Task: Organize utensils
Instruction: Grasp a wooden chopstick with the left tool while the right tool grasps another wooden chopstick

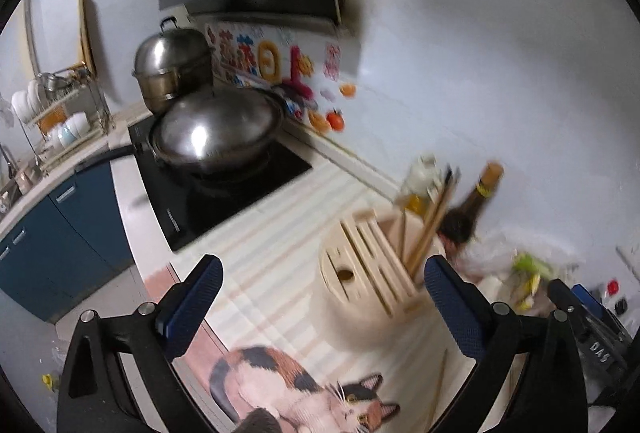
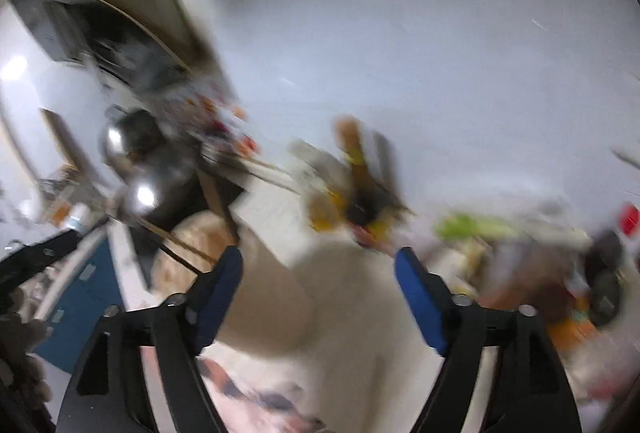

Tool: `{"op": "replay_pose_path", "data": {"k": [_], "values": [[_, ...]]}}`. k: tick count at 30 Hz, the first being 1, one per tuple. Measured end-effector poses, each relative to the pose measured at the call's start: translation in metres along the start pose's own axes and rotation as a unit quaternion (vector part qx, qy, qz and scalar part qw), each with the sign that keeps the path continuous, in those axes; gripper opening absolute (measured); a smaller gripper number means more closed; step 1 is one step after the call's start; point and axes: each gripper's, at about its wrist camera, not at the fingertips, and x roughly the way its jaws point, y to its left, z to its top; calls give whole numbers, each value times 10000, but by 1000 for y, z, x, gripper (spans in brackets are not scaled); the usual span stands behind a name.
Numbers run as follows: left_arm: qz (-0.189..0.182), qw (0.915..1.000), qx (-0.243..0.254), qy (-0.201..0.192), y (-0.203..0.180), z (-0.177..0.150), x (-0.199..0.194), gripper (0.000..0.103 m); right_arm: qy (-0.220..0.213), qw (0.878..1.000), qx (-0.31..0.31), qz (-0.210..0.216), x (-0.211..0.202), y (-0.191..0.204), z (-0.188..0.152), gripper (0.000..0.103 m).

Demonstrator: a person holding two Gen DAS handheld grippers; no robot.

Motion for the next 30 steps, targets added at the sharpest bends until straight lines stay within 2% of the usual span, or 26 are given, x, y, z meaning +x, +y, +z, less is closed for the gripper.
{"op": "replay_pose_path", "data": {"k": [5,9,14,17,23,24,27,30], "values": [[138,9975,384,574,-30,-56,31,103,650,9949,302,-712,9,-57,-49,86],[113,9905,598,1234,-58,-103,66,103,1174,9875,526,-912,20,-101,-85,86],[54,9764,934,1948,-101,-152,110,103,1846,9752,649,-1036,37,-144,-116,84],[-25,9678,1124,2253,-127,-172,129,103,2073,9700,650,-1090,45,-160,-123,77],[15,9536,1564,2572,-166,-196,159,103,2452,9587,533,-1336,63,-187,-135,57],[39,9521,1604,2603,-169,-199,163,103,2558,9556,494,-1374,68,-191,-138,50],[93,9482,1654,2711,-176,-207,177,103,2757,9499,336,-1433,83,-198,-148,39],[82,9470,1656,2750,-180,-210,183,103,2884,9463,260,-1440,95,-203,-156,31]]}}
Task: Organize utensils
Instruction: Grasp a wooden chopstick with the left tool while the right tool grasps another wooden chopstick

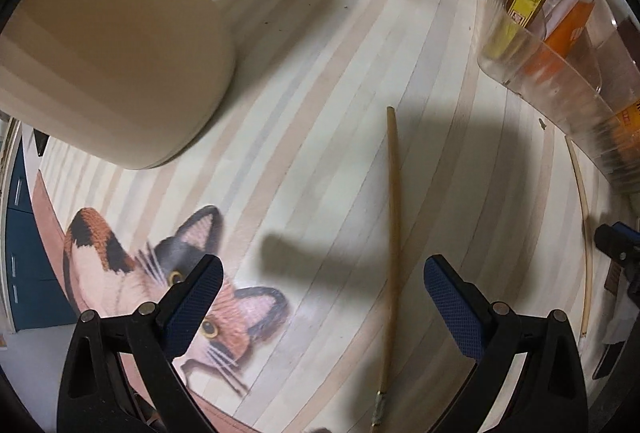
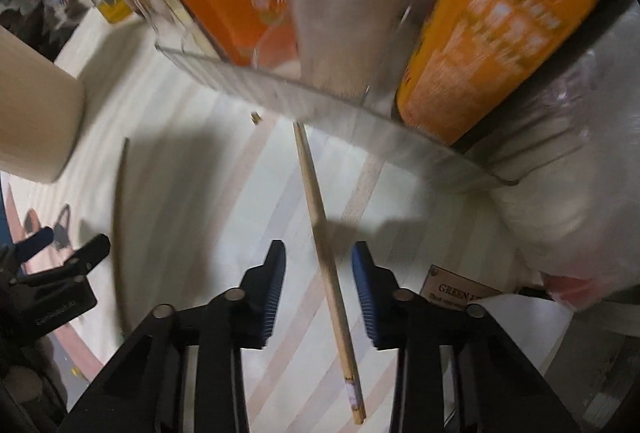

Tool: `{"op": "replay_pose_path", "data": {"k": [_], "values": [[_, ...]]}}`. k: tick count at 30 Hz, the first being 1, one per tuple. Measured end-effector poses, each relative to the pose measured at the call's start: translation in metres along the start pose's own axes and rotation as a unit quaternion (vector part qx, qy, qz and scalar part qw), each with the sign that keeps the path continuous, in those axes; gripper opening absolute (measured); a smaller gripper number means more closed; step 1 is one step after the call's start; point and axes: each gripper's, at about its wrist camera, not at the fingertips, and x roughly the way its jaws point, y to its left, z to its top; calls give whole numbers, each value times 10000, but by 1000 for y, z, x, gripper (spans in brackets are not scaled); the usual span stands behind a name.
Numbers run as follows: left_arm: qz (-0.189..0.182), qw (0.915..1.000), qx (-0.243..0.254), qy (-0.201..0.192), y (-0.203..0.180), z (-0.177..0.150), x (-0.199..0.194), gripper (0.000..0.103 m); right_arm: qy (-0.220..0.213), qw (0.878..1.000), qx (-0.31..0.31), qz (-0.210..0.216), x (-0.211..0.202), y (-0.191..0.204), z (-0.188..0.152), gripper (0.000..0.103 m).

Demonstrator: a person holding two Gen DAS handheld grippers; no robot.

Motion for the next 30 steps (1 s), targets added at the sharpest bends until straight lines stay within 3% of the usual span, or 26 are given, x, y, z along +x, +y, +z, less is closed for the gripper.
{"op": "replay_pose_path", "data": {"k": [12,13,15,16,18,19,21,30], "values": [[-126,9998,128,-12,-7,2,14,100,140,9995,-34,-265,23,-3,0,25],[-164,9997,167,-33,-11,3,13,96,134,9995,-18,-289,24,-1,3,22],[-190,9996,226,-20,-14,2,14,71,119,9995,98,-290,24,1,5,16],[-259,9993,263,34,-16,1,17,67,121,9994,144,-301,24,3,5,10],[-396,9989,247,-39,-16,1,14,43,132,9994,187,-269,24,-1,5,9],[-543,9982,255,-31,-17,1,14,37,140,9994,208,-244,23,0,3,9],[-526,9981,328,-55,-18,-1,12,9,151,9995,221,-168,24,3,-2,7],[-542,9984,154,81,23,-40,9,5,349,9984,186,407,21,44,-35,7]]}}
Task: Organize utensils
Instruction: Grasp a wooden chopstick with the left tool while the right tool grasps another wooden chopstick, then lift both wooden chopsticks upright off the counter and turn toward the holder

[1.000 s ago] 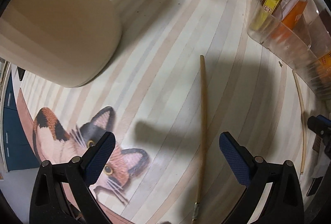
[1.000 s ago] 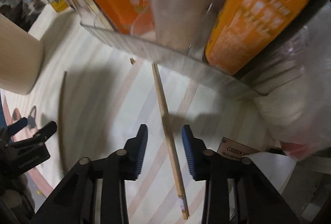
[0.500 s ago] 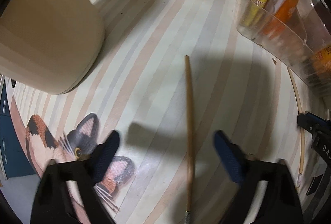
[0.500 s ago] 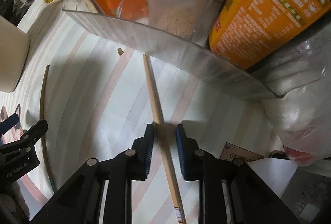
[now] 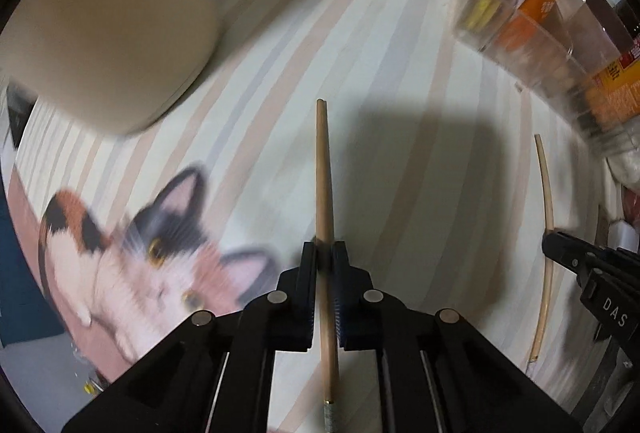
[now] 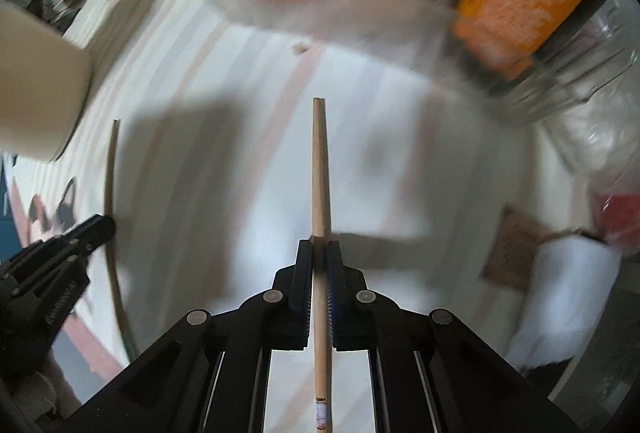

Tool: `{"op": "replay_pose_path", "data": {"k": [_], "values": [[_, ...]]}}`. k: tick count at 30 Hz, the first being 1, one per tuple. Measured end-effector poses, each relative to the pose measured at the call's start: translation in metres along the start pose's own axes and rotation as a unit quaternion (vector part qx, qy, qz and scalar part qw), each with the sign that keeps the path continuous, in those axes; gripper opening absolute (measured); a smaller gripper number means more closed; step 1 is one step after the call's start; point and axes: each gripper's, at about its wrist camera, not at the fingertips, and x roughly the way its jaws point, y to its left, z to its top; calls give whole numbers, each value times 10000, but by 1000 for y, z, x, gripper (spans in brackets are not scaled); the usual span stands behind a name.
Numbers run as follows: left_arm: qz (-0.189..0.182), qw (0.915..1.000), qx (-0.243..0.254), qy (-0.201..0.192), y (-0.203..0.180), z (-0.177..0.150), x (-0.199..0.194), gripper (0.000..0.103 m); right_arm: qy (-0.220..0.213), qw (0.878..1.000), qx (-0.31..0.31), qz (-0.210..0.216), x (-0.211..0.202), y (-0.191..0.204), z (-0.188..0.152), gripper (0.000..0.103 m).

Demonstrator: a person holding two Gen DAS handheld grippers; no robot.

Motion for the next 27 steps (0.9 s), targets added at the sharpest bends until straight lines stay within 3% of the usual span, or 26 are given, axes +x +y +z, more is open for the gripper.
{"op": "replay_pose_path", "data": {"k": [4,8,13,19,27], "values": [[8,9997,-202,137,27,-29,-4,5,206,9993,-240,181,4,31,-22,7],[-18,9994,-329,145,41,-44,-5,5,218,9979,-581,-173,5,50,-29,7],[27,9995,-320,59,43,-54,-7,5,415,9965,-672,-267,8,57,-20,7],[31,9995,-328,24,42,-60,-11,5,332,9935,-949,-534,6,82,-24,7],[-67,9990,-427,79,49,-51,-7,8,518,9934,-904,-488,4,64,-25,7]]}}
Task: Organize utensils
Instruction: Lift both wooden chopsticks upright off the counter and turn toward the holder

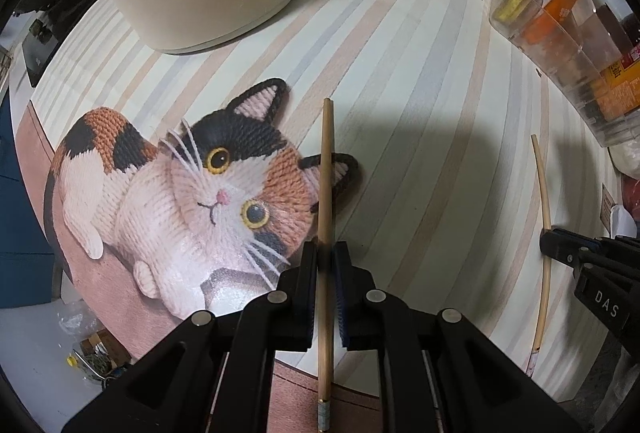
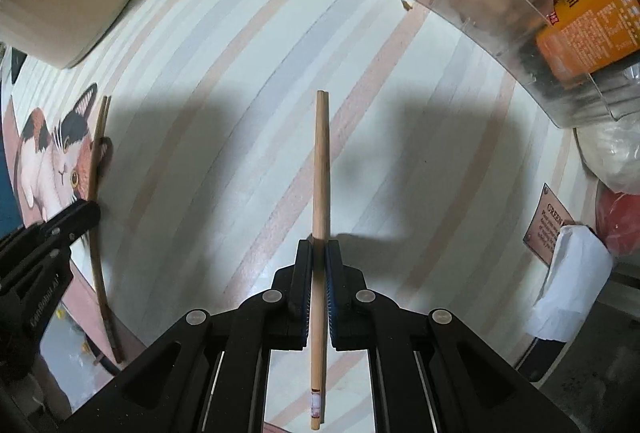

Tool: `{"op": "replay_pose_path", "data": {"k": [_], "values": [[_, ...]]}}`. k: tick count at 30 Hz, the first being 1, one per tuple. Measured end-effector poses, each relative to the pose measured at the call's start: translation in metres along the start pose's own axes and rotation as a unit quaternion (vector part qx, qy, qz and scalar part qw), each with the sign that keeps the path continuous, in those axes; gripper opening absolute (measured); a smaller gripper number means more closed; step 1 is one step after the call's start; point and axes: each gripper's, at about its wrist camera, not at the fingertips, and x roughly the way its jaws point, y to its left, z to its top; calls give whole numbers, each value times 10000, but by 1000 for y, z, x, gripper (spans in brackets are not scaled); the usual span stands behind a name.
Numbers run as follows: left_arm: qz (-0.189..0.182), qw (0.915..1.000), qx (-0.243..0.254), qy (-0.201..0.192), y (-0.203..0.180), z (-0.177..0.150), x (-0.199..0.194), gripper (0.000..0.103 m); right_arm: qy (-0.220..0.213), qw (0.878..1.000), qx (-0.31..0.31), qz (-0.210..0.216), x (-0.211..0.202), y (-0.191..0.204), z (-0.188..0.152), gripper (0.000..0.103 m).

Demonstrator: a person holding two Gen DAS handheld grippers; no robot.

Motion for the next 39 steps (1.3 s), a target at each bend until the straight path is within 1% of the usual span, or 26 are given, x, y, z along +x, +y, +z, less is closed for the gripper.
{"op": "replay_pose_path", "data": {"k": [5,6,8,20,24,25,28,33,39], "values": [[43,10000,8,22,-4,-2,-1,10,88,9998,-131,-76,2,0,4,7],[53,10000,7,25,-5,-1,1,10,93,9998,-133,-78,-7,-12,1,8],[77,10000,-1,18,-5,0,1,10,96,9998,-159,-84,-4,-15,3,8],[171,9999,-5,9,-10,-1,1,11,238,9994,-215,-141,2,-1,16,8],[211,9998,73,12,-14,-2,2,10,165,9996,-154,-143,3,2,16,8],[182,9998,102,22,-15,-1,2,7,123,9997,-140,-136,3,2,15,7],[218,9995,220,24,-21,0,4,4,-27,9999,-82,-113,2,1,10,7],[165,9993,337,-61,-30,-1,-2,4,-146,9995,111,244,-3,-6,1,7],[-29,9988,362,-333,-33,1,-29,4,-487,9966,266,601,-25,-14,-13,7]]}}
